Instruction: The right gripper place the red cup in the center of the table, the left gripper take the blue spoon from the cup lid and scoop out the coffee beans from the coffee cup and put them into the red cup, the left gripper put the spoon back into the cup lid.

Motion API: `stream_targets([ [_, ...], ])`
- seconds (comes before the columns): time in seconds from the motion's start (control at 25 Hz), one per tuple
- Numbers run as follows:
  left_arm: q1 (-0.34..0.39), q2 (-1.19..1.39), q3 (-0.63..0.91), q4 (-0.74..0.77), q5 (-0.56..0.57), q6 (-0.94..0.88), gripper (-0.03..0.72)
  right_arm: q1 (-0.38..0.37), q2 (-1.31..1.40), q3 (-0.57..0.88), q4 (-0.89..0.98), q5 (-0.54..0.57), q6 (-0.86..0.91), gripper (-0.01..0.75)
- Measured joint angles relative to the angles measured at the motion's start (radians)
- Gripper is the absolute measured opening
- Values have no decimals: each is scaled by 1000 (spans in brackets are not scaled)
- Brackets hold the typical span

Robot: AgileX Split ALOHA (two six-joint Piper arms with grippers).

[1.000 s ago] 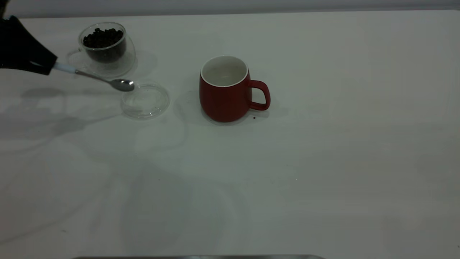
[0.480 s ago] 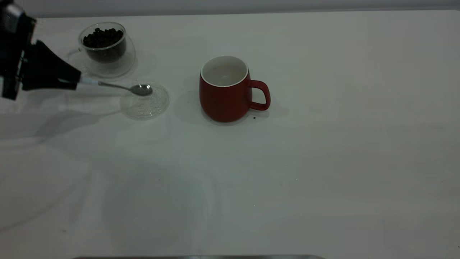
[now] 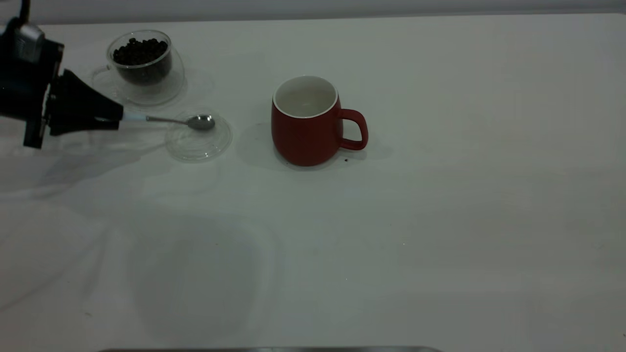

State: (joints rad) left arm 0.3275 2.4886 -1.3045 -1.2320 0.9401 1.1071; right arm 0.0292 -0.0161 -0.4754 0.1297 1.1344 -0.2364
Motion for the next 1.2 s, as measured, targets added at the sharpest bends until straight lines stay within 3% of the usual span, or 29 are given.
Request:
stream_targets([
  [0.28,-1,21,0,-11,1,12,126,0,0,0,0,0,0,573],
  [0.4,-1,23,0,-11,14,41,163,0,0,0,0,0,0,573],
  [0.72,-1,24,-1,-28,41,76,542,0,0,0,0,0,0,573],
  [0.84,-1,18,-22,3,41,79,636,0,0,0,0,0,0,573],
  [1.2,-1,-122,-217,376,74,-206,649,0,0,0,0,0,0,573],
])
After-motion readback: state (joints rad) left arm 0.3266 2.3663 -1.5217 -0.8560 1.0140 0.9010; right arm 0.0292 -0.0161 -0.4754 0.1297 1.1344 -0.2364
